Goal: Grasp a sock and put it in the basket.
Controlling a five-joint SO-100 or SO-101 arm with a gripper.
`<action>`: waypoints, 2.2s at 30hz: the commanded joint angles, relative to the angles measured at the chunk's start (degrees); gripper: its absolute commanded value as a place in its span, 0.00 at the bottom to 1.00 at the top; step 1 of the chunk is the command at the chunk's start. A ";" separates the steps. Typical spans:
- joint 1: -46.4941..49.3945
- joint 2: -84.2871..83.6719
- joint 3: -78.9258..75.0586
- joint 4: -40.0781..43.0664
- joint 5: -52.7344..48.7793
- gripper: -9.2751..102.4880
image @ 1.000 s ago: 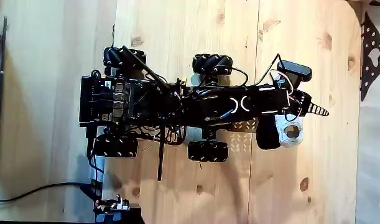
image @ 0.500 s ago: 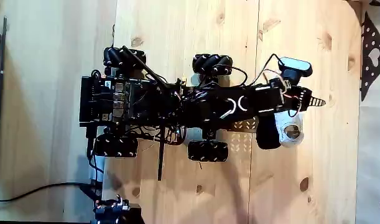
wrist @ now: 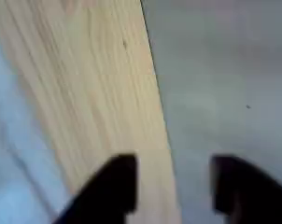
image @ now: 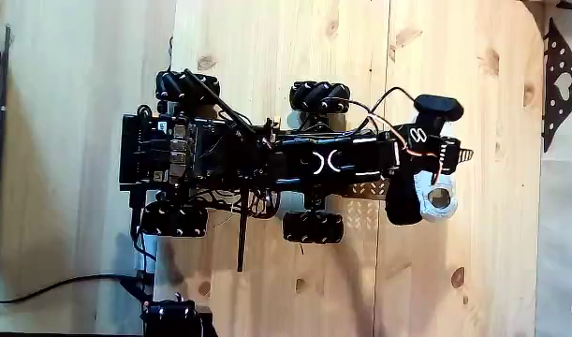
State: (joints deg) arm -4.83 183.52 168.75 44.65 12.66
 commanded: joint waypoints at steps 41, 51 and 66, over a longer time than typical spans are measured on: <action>11.95 2.55 0.97 35.33 -10.90 0.10; 11.95 2.55 0.97 35.33 -10.90 0.10; 11.95 2.55 0.97 35.33 -10.90 0.10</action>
State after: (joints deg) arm 6.77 186.24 169.54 72.16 1.93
